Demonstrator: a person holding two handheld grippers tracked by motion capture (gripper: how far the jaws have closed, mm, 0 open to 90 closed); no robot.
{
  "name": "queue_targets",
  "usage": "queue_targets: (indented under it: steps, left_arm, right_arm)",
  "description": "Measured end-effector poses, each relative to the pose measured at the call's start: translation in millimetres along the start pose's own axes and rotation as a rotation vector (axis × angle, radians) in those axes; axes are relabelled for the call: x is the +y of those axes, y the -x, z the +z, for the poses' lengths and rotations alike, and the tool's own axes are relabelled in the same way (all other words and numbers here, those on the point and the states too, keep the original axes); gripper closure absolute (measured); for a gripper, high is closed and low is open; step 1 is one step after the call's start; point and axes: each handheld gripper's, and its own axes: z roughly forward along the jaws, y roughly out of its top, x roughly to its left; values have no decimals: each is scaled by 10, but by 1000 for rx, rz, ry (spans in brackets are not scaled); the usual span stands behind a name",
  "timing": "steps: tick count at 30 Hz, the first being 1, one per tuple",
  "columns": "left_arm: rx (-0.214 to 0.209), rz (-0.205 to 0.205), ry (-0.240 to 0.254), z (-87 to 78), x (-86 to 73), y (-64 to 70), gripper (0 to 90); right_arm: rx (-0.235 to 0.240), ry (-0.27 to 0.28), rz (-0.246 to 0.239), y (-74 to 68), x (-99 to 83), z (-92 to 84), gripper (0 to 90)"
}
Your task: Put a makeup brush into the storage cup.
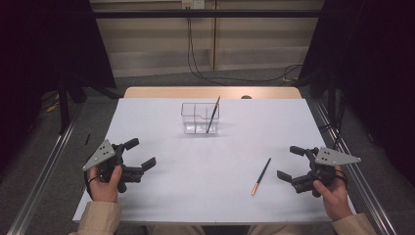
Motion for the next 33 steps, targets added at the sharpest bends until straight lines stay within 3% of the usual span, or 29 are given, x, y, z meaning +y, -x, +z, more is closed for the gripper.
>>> queue_targets:
  steps: [14, 25, 33]
  left_arm:
    - [14, 1, 8, -147, -31, 28, 7]
    - [-7, 3, -7, -83, -59, 52, 7]
    - [0, 7, -12, -93, -68, 38, 7]
  right_arm:
    - [-7, 8, 7, 21, 13, 12, 0]
    - [-27, 19, 26, 77, 33, -6, 0]
    - [-32, 9, 27, 105, 93, 54, 0]
